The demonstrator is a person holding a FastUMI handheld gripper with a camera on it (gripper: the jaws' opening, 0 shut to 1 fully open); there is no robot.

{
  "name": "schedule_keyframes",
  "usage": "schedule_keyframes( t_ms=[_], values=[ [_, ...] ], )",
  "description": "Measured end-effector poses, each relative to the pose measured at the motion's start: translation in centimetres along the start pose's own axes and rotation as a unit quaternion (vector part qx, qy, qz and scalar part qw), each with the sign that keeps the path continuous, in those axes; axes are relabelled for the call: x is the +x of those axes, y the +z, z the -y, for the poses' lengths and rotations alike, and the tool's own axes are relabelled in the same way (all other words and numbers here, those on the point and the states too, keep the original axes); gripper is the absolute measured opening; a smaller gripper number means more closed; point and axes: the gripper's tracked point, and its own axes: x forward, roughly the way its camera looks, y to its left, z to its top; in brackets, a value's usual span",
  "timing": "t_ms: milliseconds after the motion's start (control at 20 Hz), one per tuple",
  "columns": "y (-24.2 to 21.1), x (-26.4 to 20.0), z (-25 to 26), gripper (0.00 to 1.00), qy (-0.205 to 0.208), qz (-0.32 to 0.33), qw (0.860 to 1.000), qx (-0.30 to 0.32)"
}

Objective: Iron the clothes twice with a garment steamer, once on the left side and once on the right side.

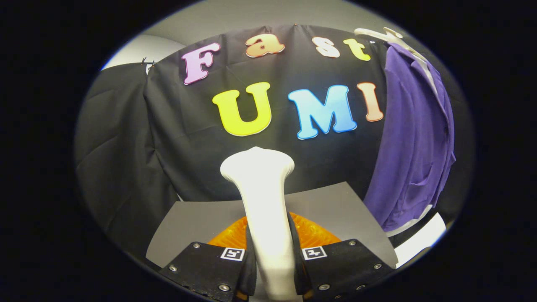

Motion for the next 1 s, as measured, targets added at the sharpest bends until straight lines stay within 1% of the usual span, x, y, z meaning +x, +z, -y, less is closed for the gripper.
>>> schedule_keyframes(
  t_ms=[150, 300, 500, 800, 1000],
  values=[
    [-0.1, -2.7, 1.6, 0.35, -0.001, 0.008, 1.000, -0.008],
    [0.9, -5.0, 2.4, 0.35, 0.013, 0.030, 0.999, -0.010],
    [1.9, -9.0, 5.4, 0.35, 0.017, 0.056, 0.998, -0.018],
    [3.1, -13.9, 10.7, 0.35, 0.007, 0.087, 0.996, -0.029],
    [4.1, -17.4, 14.8, 0.35, -0.003, 0.114, 0.993, -0.022]
  ],
)
